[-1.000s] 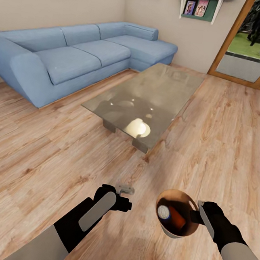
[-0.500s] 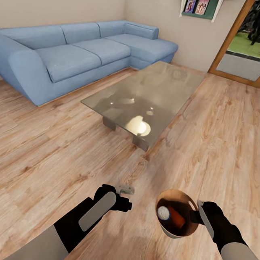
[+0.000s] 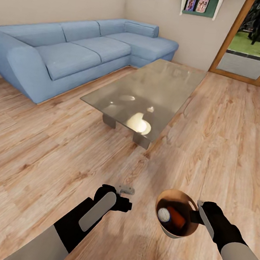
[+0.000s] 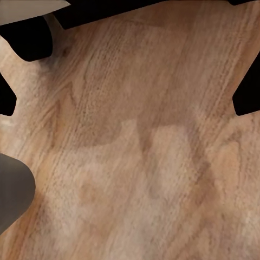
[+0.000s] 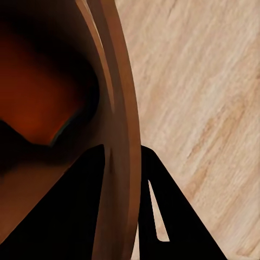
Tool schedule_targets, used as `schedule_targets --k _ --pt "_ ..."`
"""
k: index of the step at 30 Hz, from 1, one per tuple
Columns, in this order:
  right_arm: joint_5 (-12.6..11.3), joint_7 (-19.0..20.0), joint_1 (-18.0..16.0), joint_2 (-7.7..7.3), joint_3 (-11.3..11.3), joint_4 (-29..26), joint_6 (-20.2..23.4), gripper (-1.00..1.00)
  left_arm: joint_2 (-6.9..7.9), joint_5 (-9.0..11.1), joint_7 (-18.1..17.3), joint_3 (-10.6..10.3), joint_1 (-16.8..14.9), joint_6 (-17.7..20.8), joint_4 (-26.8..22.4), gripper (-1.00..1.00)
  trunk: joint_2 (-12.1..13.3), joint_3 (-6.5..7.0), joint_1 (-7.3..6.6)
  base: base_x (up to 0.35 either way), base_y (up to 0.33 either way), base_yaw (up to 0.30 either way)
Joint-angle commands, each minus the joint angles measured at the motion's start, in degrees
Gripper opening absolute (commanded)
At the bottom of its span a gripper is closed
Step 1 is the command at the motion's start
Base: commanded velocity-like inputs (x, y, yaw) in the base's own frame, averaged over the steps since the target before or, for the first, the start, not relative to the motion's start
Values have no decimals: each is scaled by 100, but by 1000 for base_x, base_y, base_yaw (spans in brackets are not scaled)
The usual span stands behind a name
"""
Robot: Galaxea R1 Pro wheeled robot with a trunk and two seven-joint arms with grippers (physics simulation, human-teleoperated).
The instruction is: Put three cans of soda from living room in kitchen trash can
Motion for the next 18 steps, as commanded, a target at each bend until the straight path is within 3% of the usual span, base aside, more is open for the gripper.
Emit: schedule_targets --k 1,18 --pt "-40 29 -3 0 -2 -1 -4 -100 0 0 0 0 0 0 0 100 -42 -18 22 0 0 0" --pt "-40 29 -3 -7 6 -9 -4 -100 0 0 0 -1 1 0 0 100 -643 -287 352 0 0 0"
